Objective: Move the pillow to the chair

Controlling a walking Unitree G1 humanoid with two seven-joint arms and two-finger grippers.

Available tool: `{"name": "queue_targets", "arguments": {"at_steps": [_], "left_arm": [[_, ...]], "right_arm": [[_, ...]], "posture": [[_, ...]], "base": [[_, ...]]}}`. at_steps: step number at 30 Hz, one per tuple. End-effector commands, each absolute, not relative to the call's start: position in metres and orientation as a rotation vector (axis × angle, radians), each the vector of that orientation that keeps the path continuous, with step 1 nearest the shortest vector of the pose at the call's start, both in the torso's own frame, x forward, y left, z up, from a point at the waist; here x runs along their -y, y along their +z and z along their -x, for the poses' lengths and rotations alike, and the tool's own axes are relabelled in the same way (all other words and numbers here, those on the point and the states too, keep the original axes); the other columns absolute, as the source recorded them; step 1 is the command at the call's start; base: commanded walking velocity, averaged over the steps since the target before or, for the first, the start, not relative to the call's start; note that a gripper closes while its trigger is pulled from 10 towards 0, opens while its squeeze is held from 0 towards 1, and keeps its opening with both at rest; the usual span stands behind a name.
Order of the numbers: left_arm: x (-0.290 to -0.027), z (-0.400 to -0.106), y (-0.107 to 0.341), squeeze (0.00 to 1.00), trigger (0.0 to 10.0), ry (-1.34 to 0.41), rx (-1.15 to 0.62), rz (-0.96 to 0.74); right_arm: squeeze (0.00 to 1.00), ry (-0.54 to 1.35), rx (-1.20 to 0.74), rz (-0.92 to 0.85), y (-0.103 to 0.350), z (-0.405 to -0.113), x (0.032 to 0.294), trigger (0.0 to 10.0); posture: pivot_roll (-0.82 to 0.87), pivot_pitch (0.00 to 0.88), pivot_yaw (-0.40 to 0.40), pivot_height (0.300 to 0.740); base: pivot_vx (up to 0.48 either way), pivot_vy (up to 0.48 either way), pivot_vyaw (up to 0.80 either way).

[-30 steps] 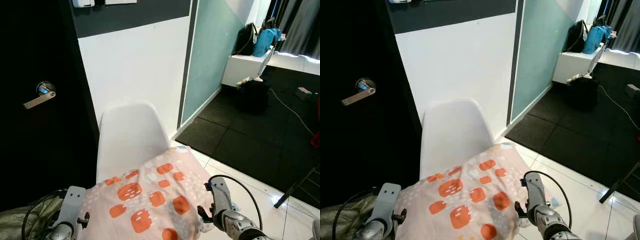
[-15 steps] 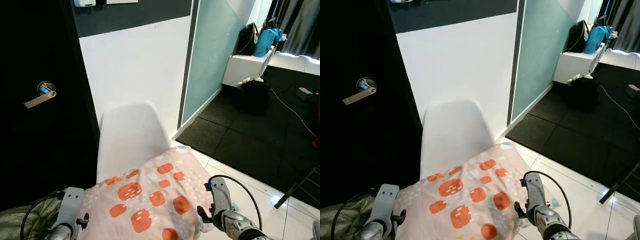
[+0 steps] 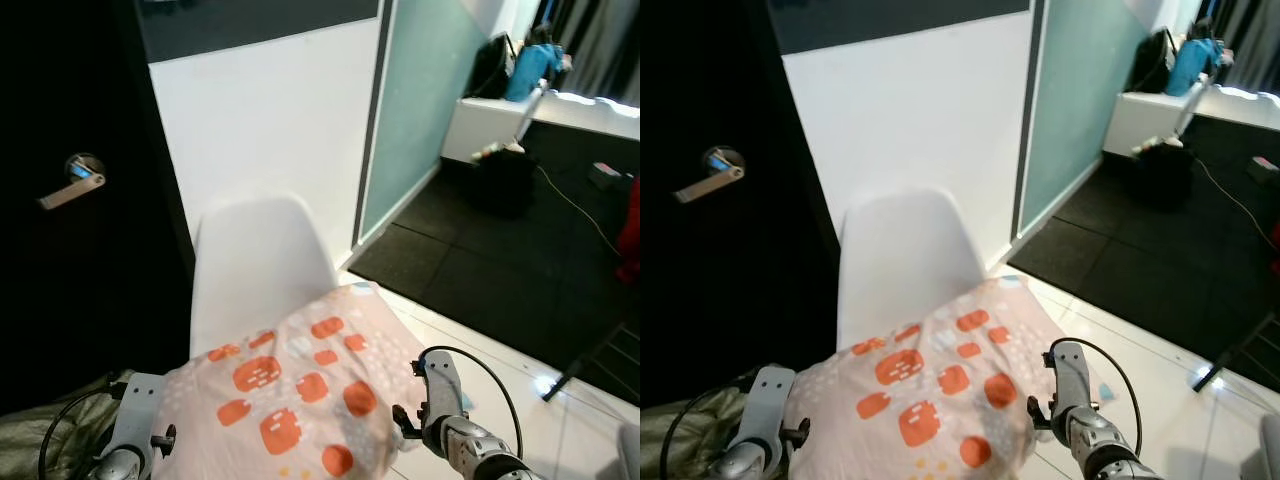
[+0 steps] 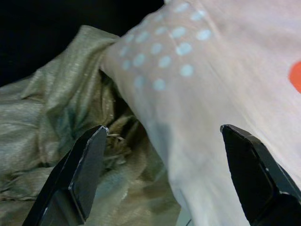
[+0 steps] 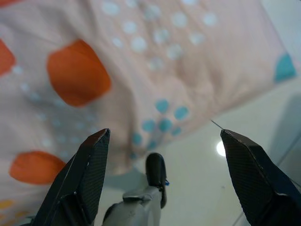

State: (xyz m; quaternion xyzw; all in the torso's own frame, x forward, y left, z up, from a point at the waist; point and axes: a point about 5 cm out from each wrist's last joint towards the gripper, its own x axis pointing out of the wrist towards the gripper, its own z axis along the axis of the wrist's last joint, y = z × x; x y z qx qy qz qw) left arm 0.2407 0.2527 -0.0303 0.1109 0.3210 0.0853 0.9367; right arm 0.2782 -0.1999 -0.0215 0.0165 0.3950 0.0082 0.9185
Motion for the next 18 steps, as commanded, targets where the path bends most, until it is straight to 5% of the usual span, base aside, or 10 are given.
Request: {"name": "queue_targets", "arguments": {"at_steps": [1, 18], "left_arm": [[-0.2578, -0.2364, -0.0325, 0.0, 10.0, 0.192, -0.682, -0.228], [-0.2554, -0.2355, -0.0343, 0.0, 10.0, 0.187, -0.694, -0.231]], "right_arm": [[0.0, 0.006, -0.808, -0.055, -0.0218, -0.2781, 0.199, 10.0], [0.0, 0.009, -0.805, -0.039, -0.021, -0.2781, 0.2022, 10.0]], "posture": [[-0.12, 0.048, -0.066, 0.74], [-0.14, 0.07, -0.033, 0.74]], "base": [[-0.401, 0.0, 0.0], [-0.48, 0.0, 0.0]]}}
